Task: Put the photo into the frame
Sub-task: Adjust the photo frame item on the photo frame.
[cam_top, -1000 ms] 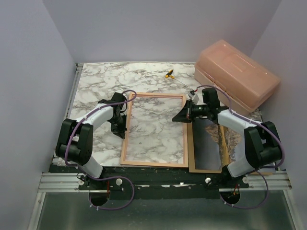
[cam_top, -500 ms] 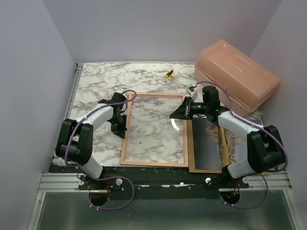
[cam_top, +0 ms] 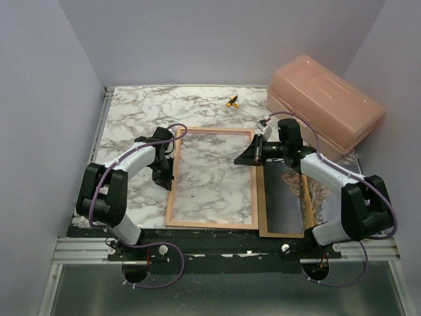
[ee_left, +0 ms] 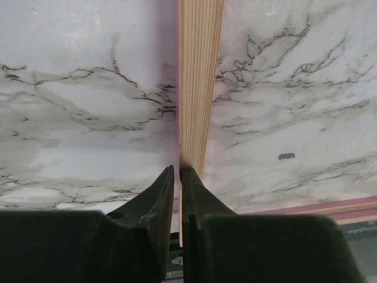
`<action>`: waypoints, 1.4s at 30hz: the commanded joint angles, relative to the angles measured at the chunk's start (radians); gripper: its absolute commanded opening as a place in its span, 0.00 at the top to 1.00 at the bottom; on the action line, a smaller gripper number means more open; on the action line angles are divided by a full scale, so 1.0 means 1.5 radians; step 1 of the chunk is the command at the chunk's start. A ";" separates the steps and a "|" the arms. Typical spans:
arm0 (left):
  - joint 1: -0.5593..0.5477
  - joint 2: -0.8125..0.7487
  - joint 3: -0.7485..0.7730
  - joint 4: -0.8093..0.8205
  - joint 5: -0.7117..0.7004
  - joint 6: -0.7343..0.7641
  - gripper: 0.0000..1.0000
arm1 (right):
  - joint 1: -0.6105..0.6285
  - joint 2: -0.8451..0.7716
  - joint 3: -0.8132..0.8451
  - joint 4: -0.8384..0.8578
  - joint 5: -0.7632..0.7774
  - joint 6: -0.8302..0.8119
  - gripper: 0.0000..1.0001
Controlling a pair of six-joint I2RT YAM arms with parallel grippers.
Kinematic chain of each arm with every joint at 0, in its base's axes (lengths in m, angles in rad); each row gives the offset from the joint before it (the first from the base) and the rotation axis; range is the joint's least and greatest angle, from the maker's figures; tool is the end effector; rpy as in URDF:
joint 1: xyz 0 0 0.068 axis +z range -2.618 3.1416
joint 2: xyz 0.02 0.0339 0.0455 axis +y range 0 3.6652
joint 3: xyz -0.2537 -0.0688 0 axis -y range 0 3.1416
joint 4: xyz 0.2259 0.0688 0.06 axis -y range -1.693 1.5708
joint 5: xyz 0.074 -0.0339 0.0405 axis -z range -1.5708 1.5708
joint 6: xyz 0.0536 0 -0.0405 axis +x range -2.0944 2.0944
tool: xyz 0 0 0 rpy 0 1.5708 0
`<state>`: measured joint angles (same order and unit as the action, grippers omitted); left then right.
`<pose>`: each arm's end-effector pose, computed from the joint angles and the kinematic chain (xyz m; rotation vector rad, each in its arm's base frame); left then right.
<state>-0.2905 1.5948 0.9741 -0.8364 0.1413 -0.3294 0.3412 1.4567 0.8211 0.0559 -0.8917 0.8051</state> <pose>0.2461 -0.0815 0.1583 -0.0473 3.0653 -0.2598 0.2674 0.1392 0.2207 -0.0490 2.3484 1.5799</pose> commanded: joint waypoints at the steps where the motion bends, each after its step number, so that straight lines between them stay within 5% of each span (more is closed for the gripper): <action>1: -0.008 0.031 -0.019 0.013 -0.020 0.000 0.87 | 0.002 -0.032 0.027 -0.069 0.038 -0.066 0.99; 42: -0.009 0.031 -0.019 0.013 -0.021 -0.001 0.88 | 0.012 -0.065 -0.065 0.070 0.016 0.032 1.00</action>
<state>-0.2905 1.5948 0.9741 -0.8364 0.1413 -0.3298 0.3462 1.3647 0.7303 0.0765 -0.8471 0.8246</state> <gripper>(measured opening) 0.126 0.036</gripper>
